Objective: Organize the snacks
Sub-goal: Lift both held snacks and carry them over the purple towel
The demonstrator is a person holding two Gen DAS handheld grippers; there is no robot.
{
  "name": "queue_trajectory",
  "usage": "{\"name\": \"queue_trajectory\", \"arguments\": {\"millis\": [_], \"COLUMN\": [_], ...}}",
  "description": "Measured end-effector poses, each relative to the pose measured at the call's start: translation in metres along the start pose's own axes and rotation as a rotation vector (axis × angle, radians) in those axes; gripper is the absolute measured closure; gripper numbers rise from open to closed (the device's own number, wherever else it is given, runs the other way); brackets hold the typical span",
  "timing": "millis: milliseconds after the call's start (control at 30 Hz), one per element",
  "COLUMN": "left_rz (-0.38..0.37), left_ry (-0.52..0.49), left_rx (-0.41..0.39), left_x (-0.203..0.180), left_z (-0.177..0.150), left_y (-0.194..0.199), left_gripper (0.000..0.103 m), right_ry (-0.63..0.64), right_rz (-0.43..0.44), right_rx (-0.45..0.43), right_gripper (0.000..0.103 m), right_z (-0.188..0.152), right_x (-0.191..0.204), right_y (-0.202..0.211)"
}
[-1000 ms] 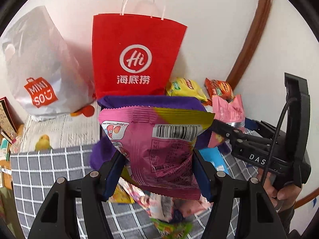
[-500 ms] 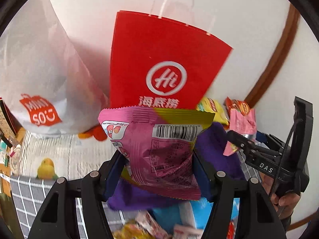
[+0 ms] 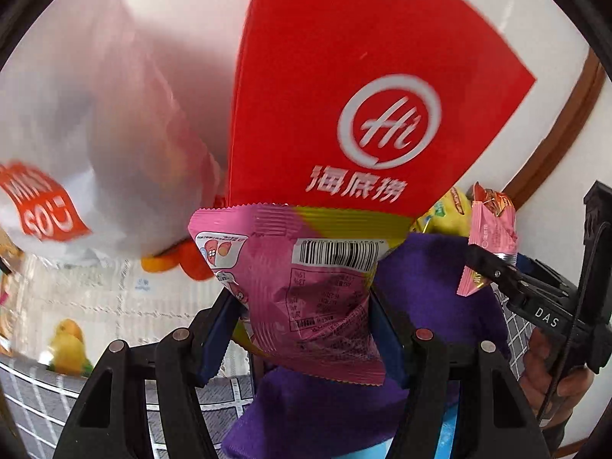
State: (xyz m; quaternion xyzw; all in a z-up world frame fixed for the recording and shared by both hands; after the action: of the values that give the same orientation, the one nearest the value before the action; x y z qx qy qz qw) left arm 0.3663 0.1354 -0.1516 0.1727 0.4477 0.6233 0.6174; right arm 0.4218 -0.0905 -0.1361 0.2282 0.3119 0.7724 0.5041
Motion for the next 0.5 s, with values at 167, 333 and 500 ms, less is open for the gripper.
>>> {"name": "queue_trajectory", "arguments": {"millis": [167, 333, 500], "left_rz": [0.009, -0.005, -0.023], "left_ry": [-0.011, -0.013, 0.004], "left_rx": [0.040, 0.056, 0.062], "left_x": [0.005, 0.003, 0.006], "left_z": [-0.006, -0.008, -0.004], "left_y": [-0.019, -0.020, -0.018], "left_gripper": [0.039, 0.039, 0.039], "right_ry": [0.042, 0.068, 0.066], "right_rz": [-0.027, -0.056, -0.067], "right_rx": [0.045, 0.064, 0.073], "right_gripper": [0.030, 0.030, 0.030], "right_z": [-0.004, -0.008, -0.010], "right_x": [-0.002, -0.009, -0.017], "right_y": [-0.017, -0.022, -0.022]}}
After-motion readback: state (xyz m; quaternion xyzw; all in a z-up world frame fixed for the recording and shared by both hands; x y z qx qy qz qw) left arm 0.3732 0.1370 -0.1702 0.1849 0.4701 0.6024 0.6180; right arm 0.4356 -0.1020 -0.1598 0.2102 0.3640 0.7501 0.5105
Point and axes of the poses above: each gripper's, at about its wrist camera, not at the fingertips, and y roughly against the way its jaws point, x to its left, z to its top, the point moved 5 cm from there along -y, roughly the way its jaws point, and after that the axes turned 7 degrees about y, right-handed, at the moved point
